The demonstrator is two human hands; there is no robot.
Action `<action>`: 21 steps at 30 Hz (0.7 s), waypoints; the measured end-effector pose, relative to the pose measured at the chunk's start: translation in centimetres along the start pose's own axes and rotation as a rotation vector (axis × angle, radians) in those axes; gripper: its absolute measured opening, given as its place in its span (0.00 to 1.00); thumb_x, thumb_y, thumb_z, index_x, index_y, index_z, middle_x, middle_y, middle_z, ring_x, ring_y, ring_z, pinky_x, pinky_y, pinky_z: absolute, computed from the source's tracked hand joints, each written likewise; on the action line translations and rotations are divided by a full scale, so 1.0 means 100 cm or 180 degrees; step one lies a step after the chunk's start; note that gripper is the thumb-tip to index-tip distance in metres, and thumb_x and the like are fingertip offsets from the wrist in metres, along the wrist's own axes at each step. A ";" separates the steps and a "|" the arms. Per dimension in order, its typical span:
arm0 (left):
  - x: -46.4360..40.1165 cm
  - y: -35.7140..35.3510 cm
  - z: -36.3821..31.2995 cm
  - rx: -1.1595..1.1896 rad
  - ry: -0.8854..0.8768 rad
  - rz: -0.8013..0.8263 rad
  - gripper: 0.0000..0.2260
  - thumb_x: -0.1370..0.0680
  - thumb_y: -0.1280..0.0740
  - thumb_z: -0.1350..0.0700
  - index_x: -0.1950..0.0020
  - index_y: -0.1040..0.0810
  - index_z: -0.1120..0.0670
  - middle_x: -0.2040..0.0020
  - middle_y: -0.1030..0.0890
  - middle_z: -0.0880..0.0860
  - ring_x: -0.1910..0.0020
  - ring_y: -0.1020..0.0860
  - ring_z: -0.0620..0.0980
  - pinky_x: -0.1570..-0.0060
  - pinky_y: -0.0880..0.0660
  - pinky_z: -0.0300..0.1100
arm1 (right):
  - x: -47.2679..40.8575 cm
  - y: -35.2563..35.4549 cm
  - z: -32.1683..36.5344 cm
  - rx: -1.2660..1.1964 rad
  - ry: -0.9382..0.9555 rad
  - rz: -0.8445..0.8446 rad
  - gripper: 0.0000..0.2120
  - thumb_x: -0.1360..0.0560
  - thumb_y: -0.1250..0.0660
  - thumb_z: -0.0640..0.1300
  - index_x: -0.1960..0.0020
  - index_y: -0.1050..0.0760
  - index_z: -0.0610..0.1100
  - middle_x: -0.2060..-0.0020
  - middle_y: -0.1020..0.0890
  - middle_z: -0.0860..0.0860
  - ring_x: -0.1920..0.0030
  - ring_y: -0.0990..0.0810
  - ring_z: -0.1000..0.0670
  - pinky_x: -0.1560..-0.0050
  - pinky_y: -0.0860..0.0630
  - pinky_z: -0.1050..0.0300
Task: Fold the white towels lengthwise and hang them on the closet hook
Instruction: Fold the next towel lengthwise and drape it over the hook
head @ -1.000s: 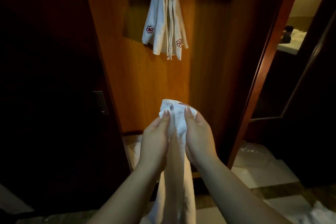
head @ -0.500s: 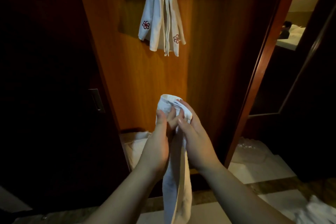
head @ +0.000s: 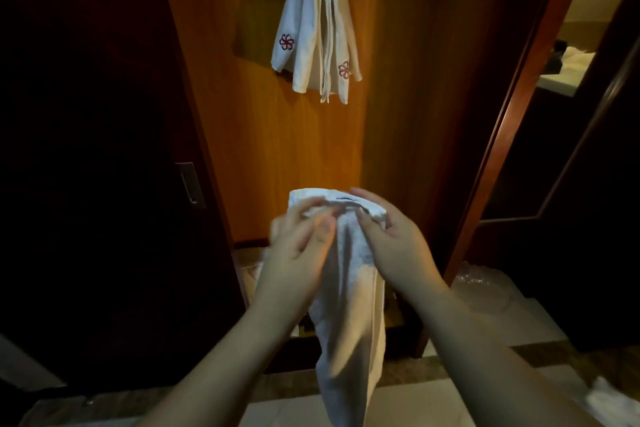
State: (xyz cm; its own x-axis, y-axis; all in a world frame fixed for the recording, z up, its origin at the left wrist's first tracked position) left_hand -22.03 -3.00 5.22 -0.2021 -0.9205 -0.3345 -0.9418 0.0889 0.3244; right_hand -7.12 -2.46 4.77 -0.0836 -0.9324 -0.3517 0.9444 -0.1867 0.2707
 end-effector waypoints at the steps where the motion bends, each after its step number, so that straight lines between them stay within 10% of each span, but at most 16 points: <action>1: -0.004 0.013 -0.007 -0.0588 -0.0367 -0.0220 0.13 0.22 0.39 0.38 0.38 0.27 0.36 0.37 0.30 0.33 0.36 0.37 0.28 0.41 0.34 0.29 | -0.003 0.004 0.000 0.0035 -0.0032 0.0058 0.13 0.18 0.38 0.52 0.40 0.25 0.71 0.47 0.21 0.74 0.44 0.22 0.68 0.48 0.26 0.75; 5: -0.036 0.031 0.014 -0.1775 -0.0602 0.0293 0.25 0.26 0.29 0.40 0.31 0.28 0.43 0.43 0.34 0.39 0.39 0.43 0.39 0.38 0.40 0.43 | -0.013 0.023 0.002 0.0201 0.0001 0.0282 0.11 0.19 0.38 0.57 0.42 0.24 0.73 0.44 0.19 0.69 0.44 0.20 0.64 0.46 0.23 0.64; 13: -0.052 0.024 0.017 -0.4084 -0.1621 0.1741 0.09 0.21 0.39 0.42 0.51 0.23 0.44 0.54 0.24 0.40 0.51 0.40 0.44 0.44 0.42 0.46 | -0.017 0.034 0.000 0.1362 0.0150 0.1085 0.09 0.22 0.43 0.65 0.46 0.28 0.80 0.46 0.24 0.76 0.44 0.26 0.72 0.50 0.32 0.71; 17: -0.046 0.022 -0.009 -0.3955 -0.1996 0.1822 0.18 0.25 0.48 0.37 0.54 0.23 0.43 0.57 0.23 0.40 0.51 0.39 0.42 0.44 0.42 0.44 | -0.018 0.053 -0.009 0.1743 -0.0016 0.1211 0.12 0.26 0.42 0.68 0.50 0.22 0.69 0.52 0.19 0.69 0.50 0.22 0.66 0.52 0.27 0.59; 21: -0.042 0.027 -0.040 -0.2972 -0.1918 0.1741 0.06 0.23 0.33 0.43 0.56 0.26 0.43 0.60 0.27 0.42 0.54 0.34 0.40 0.50 0.39 0.38 | -0.020 0.073 -0.010 0.2046 -0.0026 0.1284 0.07 0.21 0.34 0.50 0.52 0.18 0.58 0.59 0.17 0.60 0.57 0.20 0.60 0.57 0.25 0.55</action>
State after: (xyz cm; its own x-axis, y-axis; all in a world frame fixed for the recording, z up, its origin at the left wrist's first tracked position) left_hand -22.58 -0.40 11.08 -0.8325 -0.5040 -0.2302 -0.1925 -0.1265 0.9731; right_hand 0.24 -1.62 6.61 0.2245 -0.9684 -0.1089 0.5312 0.0279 0.8468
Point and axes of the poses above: each hand's wrist, its own x-axis away from the middle knuckle, its own y-axis out of the back of the hand, z = x × y, the point moved 10 cm from there along -x, towards the middle knuckle
